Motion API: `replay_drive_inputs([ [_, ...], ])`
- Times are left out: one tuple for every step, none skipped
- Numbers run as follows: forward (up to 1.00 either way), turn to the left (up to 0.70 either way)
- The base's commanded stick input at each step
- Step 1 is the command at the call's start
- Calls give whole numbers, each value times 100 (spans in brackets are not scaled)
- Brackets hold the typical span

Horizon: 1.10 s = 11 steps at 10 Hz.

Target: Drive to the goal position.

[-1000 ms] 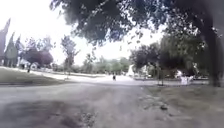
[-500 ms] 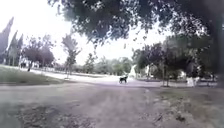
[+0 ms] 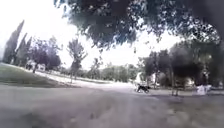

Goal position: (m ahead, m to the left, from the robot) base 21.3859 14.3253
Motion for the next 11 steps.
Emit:
replay_drive_inputs([
  [85, -34],
  [85, -28],
  [85, -8],
  [85, 0],
  [85, 0],
  [85, 0],
  [85, 0],
  [85, 0],
  [85, 0],
  [85, 0],
  [85, 0],
])
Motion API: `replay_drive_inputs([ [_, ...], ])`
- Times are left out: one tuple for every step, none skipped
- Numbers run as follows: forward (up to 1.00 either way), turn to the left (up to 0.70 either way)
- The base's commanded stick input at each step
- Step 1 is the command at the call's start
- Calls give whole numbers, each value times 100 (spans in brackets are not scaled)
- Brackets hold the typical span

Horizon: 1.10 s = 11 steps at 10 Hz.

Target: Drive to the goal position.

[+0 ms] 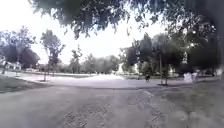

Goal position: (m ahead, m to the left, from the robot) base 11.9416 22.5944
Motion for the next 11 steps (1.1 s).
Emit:
replay_drive_inputs([
  [85, 0],
  [85, 0],
  [85, 0],
  [85, 0],
  [85, 12],
  [85, 34],
  [85, 34],
  [85, 29],
  [85, 6],
  [85, 0],
  [85, 0],
])
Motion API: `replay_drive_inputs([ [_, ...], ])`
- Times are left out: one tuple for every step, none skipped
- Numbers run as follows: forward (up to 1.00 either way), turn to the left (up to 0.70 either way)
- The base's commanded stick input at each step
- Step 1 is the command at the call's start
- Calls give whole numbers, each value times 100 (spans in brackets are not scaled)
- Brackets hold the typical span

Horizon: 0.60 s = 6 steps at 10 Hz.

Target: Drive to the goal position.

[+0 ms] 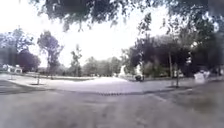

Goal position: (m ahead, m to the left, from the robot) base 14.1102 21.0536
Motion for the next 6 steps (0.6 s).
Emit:
replay_drive_inputs([
  [85, 0],
  [85, 24],
  [85, 34],
  [85, 33],
  [85, 22],
  [85, 2],
])
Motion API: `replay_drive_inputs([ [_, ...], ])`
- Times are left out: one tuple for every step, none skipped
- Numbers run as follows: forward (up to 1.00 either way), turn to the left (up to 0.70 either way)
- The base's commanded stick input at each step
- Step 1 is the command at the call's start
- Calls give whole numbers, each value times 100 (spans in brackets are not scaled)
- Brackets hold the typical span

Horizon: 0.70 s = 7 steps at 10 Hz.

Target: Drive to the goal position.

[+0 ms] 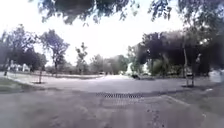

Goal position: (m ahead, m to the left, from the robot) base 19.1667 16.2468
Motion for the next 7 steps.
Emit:
replay_drive_inputs([
  [85, 0],
  [85, 0],
  [85, 0],
  [85, 0],
  [85, 0],
  [85, 0],
  [85, 0],
])
